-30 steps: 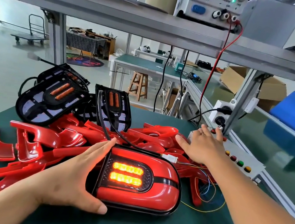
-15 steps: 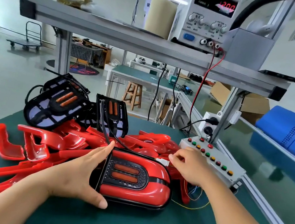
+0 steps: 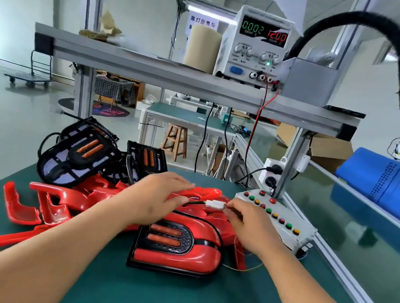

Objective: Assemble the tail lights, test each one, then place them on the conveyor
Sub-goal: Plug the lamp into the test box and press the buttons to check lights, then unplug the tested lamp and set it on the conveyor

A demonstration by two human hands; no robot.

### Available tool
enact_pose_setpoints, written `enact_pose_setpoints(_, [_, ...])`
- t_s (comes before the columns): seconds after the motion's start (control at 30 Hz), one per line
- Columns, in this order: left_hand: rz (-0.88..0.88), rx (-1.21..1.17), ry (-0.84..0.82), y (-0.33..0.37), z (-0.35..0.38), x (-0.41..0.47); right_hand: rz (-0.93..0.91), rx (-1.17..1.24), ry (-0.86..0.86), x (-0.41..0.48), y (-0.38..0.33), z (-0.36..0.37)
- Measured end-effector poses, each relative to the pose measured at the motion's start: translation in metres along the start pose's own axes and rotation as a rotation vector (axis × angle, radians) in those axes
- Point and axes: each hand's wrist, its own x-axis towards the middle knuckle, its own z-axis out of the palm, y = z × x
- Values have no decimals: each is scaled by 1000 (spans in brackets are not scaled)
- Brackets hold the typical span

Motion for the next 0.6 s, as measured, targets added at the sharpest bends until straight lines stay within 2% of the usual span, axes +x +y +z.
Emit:
enact_pose_setpoints(0.17, [49, 106, -205, 21, 31, 37, -155, -7, 70, -6, -7, -6])
enact_pose_setpoints(0.3, [74, -7, -132, 17, 33, 43, -189, -16, 88, -11, -5, -7])
enact_pose_setpoints(0.47, [159, 128, -134, 12, 33, 43, -244, 56, 81, -15, -3, -6])
enact_pose_setpoints(0.6, [189, 146, -102, 15, 32, 44, -250, 99, 68, -13, -3, -6])
